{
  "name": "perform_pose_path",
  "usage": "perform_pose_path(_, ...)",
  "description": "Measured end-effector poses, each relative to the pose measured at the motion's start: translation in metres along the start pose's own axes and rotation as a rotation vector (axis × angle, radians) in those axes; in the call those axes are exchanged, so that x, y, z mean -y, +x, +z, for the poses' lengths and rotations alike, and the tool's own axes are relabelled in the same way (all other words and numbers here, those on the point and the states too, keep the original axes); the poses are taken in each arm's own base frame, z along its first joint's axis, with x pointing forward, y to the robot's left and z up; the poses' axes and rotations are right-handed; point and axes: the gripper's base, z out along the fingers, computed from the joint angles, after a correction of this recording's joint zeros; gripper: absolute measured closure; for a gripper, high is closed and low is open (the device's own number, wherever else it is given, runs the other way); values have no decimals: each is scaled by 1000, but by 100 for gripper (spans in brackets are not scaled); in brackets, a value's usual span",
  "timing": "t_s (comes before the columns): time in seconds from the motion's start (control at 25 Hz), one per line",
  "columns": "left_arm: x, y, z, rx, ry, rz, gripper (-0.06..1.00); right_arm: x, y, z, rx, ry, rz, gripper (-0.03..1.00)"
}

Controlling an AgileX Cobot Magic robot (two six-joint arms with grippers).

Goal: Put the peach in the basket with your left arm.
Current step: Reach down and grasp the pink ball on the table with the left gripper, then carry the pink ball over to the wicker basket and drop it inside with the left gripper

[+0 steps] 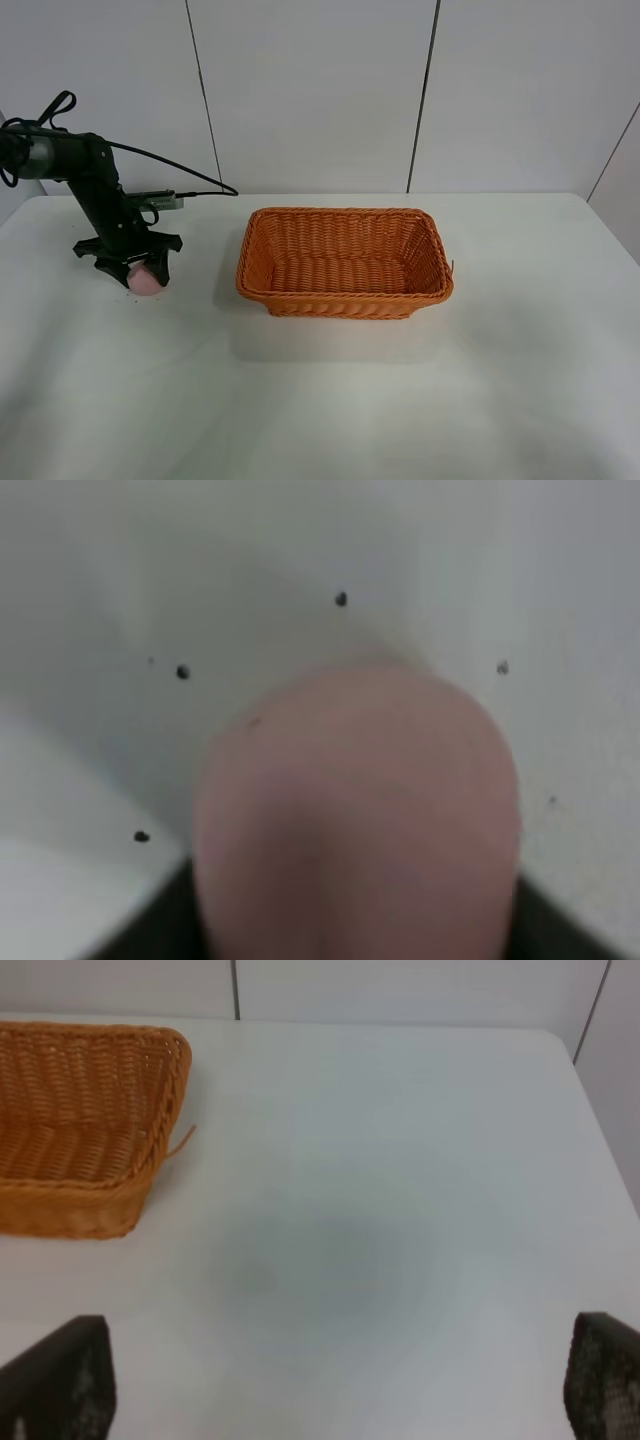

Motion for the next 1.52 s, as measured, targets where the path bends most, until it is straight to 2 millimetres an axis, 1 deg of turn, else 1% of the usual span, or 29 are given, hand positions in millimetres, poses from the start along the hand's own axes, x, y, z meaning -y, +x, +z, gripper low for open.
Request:
perform_pose_path(0.08,0,0,-2,6,2,-12,73,0,0,0,0,0,0,27)
perform_pose_path(0.12,1,0,-7,14,3,-14,79,0,0,0,0,0,0,27)
perform_pose_path(0.2,3,0,-20,34,4,-15,85,0,0,0,0,0,0,27)
perform_pose_path(0.28,5,0,-39,52,7,-8,88,0,0,0,0,0,0,27)
perform_pose_path(0.4,10,0,-78,93,13,3,89,0,0,0,0,0,0,27)
perform_pose_path(0.44,13,1,-95,113,15,11,89,0,0,0,0,0,0,27)
perform_pose_path(0.48,16,2,-108,126,17,20,89,0,0,0,0,0,0,27)
perform_pose_path(0.56,27,5,-134,152,20,49,89,0,0,0,0,0,0,27)
perform_pose_path(0.64,42,7,-150,158,24,80,89,0,0,0,0,0,0,27)
perform_pose_path(0.76,76,7,-161,198,34,145,89,0,0,0,0,0,0,27)
perform_pose_path(0.84,106,10,-160,206,44,206,89,0,0,0,0,0,0,27)
perform_pose_path(0.96,151,13,-153,208,63,292,89,0,0,0,0,0,0,27)
perform_pose_path(1.0,170,16,-144,195,67,331,89,0,0,0,0,0,0,27)
perform_pose_path(1.04,185,16,-140,198,75,359,89,0,0,0,0,0,0,27)
perform_pose_path(1.08,202,18,-132,190,79,388,89,0,0,0,0,0,0,27)
perform_pose_path(1.12,215,19,-127,189,84,408,89,0,0,0,0,0,0,27)
perform_pose_path(1.16,231,20,-116,178,86,433,89,0,0,0,0,0,0,27)
perform_pose_path(1.24,258,24,-100,170,95,481,89,0,0,0,0,0,0,27)
perform_pose_path(1.32,277,28,-82,150,98,519,89,0,0,0,0,0,0,27)
perform_pose_path(1.4,291,32,-61,123,93,544,89,0,0,0,0,0,0,27)
perform_pose_path(1.48,297,34,-42,98,85,553,87,0,0,0,0,0,0,27)
perform_pose_path(1.52,298,34,-33,83,80,556,83,0,0,0,0,0,0,27)
